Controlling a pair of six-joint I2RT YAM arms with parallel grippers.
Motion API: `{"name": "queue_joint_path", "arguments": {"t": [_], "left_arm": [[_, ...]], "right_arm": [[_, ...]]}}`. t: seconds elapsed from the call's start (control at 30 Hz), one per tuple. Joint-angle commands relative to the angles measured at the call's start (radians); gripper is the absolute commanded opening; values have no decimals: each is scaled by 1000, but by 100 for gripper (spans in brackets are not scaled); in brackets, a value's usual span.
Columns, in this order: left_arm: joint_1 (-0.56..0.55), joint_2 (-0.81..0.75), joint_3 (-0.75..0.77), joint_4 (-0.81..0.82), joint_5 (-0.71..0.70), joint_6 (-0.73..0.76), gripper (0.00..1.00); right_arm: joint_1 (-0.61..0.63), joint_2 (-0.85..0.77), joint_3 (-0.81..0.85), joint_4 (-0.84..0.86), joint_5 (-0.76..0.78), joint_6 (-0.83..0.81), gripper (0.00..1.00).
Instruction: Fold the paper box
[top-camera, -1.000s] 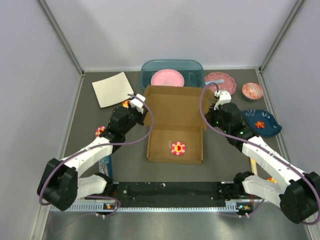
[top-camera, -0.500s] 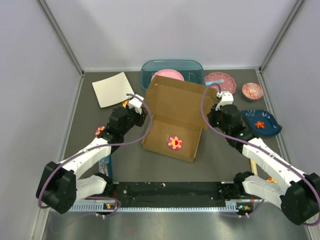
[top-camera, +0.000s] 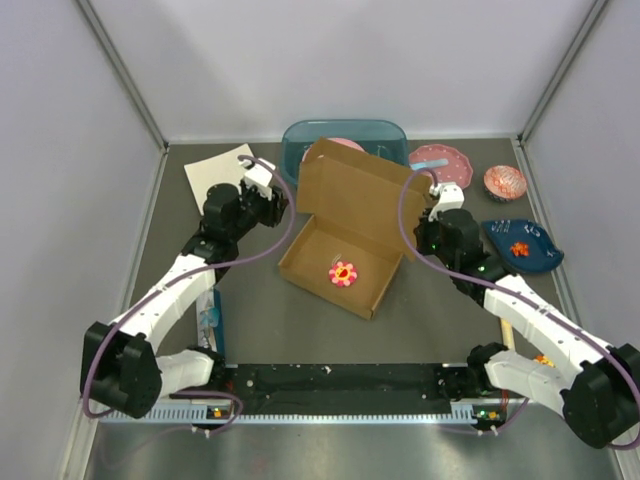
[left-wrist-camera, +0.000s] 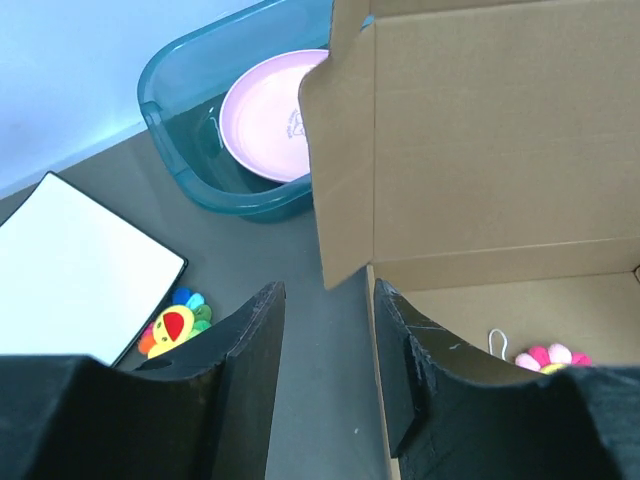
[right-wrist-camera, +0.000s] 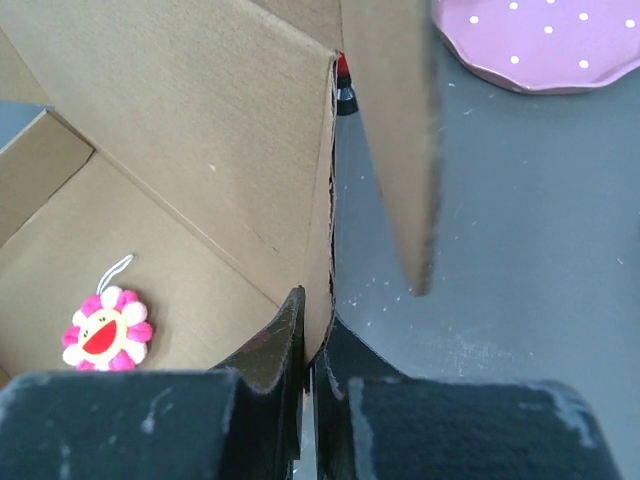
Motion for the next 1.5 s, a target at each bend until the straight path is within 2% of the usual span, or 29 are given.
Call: {"name": "queue_joint_path", "arguments": {"t": [0.0, 0.1, 0.17, 0.27, 0.5, 0.67, 0.73, 0.93, 1.47], "left_arm": [[7, 46, 44, 16, 65, 26, 47], [21, 115, 82, 24, 140, 37, 47], [33, 182, 147, -19, 218, 35, 47], [45, 225, 191, -69, 260, 29, 47], [55, 193, 128, -48, 256, 38, 45], [61, 158, 88, -40, 216, 60, 39], [67, 146, 70, -34, 151, 48, 41], [104, 89, 21, 27, 131, 20, 52], [104, 190, 62, 87, 295, -51, 54]], "right_arm": [[46, 45, 33, -107, -3, -52, 0], [66, 71, 59, -130, -19, -69, 0], [73, 89, 88, -170, -23, -84, 0], [81, 97, 115, -199, -22, -110, 0], [79, 111, 136, -210, -16, -127, 0], [81, 111, 131, -205, -14, -124, 0], [81, 106, 128, -204, -17, -122, 0], [81, 95, 122, -202, -29, -119, 0], [81, 86, 119, -196, -45, -116, 0]]}}
